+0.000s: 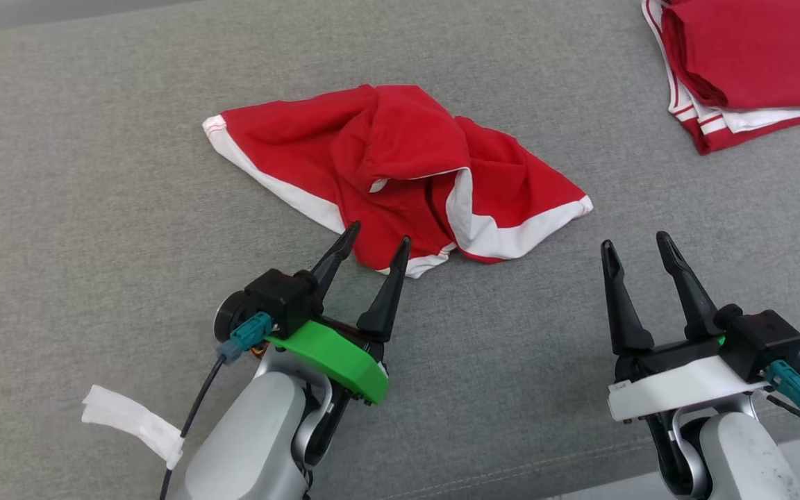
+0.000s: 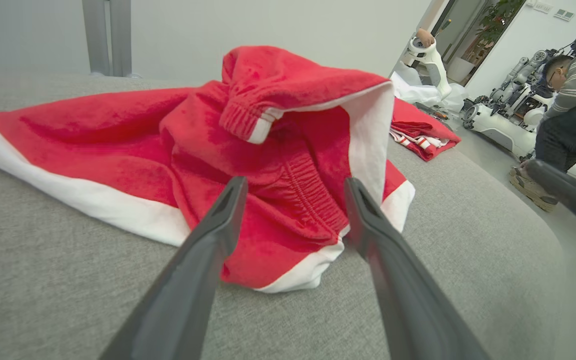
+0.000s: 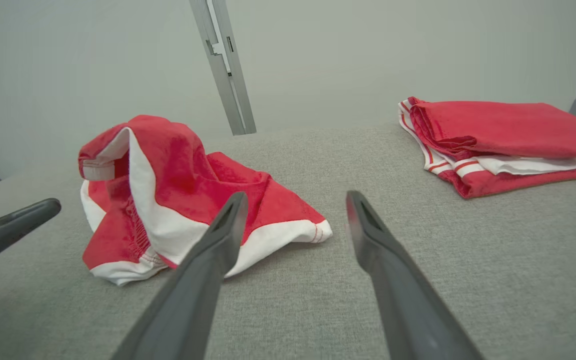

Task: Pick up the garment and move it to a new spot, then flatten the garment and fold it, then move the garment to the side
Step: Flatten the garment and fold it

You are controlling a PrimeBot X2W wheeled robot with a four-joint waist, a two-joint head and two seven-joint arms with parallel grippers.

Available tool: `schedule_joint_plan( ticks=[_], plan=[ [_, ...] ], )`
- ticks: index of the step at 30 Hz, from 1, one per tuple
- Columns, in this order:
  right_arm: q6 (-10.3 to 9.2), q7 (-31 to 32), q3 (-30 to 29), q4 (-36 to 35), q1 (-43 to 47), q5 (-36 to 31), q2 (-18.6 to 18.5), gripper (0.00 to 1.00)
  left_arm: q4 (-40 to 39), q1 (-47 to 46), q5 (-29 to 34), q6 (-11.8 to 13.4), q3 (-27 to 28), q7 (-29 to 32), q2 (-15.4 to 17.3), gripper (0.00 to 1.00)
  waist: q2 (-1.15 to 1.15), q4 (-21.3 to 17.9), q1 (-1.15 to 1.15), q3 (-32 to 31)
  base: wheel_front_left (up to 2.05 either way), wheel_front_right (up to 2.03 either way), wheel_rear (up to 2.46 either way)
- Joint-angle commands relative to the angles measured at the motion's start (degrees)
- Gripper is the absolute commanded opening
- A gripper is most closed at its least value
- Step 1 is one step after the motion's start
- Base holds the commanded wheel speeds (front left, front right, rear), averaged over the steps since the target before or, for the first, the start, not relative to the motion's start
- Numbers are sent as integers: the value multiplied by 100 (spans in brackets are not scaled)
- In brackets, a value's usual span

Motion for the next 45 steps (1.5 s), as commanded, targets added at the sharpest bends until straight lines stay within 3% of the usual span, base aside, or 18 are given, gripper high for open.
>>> schedule_joint_plan(
  ticks=[1, 12, 21, 24, 26, 30, 32, 33, 45],
  plan=[
    [2, 1, -6, -22, -80, -14, 8, 100, 43, -123, -47, -19, 16, -1, 29, 100, 0, -192, 0, 188, 0, 0, 0],
    [2, 1, -16, -73, -128, -4, 15, 100, 255, -457, -22, -16, 231, -1, 29, 100, 0, -246, 0, 412, 0, 0, 0],
    [1, 1, 2, -37, -147, 21, 18, 100, -136, -397, 160, -13, 391, -1, 28, 100, 0, -210, 0, 510, 0, 0, 0],
    [2, 1, 28, -23, -170, 25, 16, 100, -222, -373, 135, -13, 414, -1, 28, 65, 0, -216, 0, 514, 0, 0, 0],
    [1, 1, 43, -20, -188, 22, 9, 100, -267, -386, 119, -13, 431, -1, 27, 49, 0, -229, 0, 521, 0, 0, 0],
    [1, 1, 62, -24, -223, 31, -19, 100, -286, -472, 66, -14, 477, -1, 28, 34, 0, -266, 0, 561, 0, 0, 0],
    [2, 1, 58, -31, -240, 42, -34, 100, -286, -542, 44, -14, 496, -1, 27, 19, 0, -281, 0, 583, 0, 0, 0],
    [2, 1, 52, -35, -246, 42, -41, 100, -316, -582, 40, -14, 508, -1, 27, 0, 0, -285, 0, 596, 0, 0, 0],
    [1, 1, 97, 186, -164, 252, -75, 100, -710, -471, 291, -15, 113, -1, 29, 0, 0, -88, 0, 316, 0, 0, 0]
  ],
)
